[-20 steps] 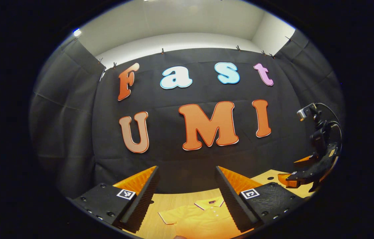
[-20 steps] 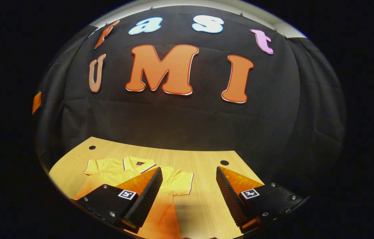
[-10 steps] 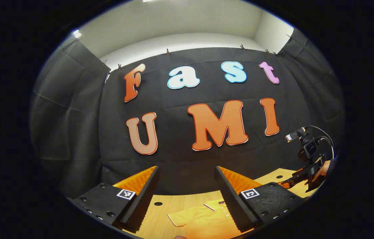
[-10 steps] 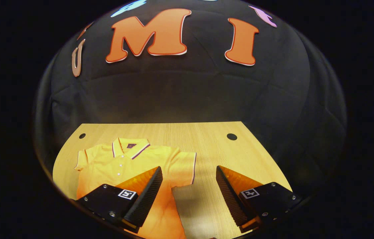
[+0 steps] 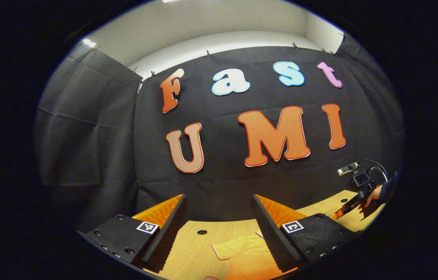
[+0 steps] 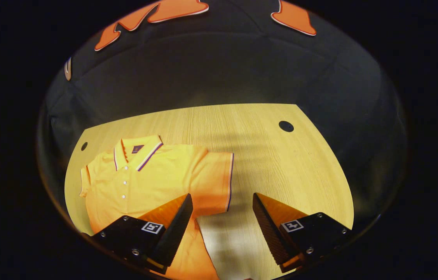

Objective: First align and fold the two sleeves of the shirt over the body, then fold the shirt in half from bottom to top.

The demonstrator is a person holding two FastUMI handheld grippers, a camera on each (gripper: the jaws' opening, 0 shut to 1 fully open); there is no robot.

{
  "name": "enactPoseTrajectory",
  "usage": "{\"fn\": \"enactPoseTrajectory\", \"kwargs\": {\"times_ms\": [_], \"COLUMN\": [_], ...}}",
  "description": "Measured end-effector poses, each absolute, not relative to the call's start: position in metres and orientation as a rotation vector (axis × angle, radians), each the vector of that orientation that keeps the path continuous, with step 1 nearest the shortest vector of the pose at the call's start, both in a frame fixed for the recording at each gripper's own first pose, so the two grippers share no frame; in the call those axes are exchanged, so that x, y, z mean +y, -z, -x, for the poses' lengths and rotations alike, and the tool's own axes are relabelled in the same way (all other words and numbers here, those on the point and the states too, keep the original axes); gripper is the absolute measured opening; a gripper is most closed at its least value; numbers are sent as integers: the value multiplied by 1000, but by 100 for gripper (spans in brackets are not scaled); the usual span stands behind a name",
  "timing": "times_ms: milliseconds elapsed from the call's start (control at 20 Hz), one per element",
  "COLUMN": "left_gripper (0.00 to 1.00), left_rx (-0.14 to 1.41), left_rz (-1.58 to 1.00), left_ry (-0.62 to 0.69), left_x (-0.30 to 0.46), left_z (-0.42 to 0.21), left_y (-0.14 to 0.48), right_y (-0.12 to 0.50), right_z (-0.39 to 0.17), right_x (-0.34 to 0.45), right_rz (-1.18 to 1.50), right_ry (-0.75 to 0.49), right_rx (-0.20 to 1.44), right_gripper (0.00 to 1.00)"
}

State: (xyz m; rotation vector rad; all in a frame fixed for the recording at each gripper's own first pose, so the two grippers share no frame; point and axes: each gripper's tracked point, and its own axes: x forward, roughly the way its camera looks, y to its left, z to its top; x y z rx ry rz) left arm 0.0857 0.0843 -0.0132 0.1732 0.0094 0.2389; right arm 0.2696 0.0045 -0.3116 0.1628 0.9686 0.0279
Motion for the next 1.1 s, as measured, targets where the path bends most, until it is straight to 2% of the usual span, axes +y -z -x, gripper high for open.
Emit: {"fn": "enactPoseTrajectory", "kwargs": {"times_ms": [450,650,750,800,850,1000,1050,1100], "left_gripper": [99,100,100,99,99,100,100,100], "left_rx": [116,149,162,169,172,183,185,184], "left_rz": [-157,-147,-138,-134,-128,-104,-98,-92], "left_ry": [-327,-348,-351,-351,-352,-357,-361,-364], "left_x": [99,102,105,106,106,110,113,116], "left_z": [-87,-89,-92,-93,-92,-91,-91,-89], "left_y": [42,54,60,61,64,69,70,71], "right_y": [389,406,406,405,406,403,404,400], "right_z": [-293,-289,-295,-295,-296,-296,-298,-300], "right_x": [17,23,26,27,29,35,36,37], "right_rz": [-216,-191,-190,-190,-198,-188,-196,-243], "right_ry": [-68,-57,-45,-43,-35,-44,-45,-46], "right_rx": [1296,1394,1388,1390,1388,1374,1372,1367], "right_gripper": [82,72,69,64,67,30,22,21]}}
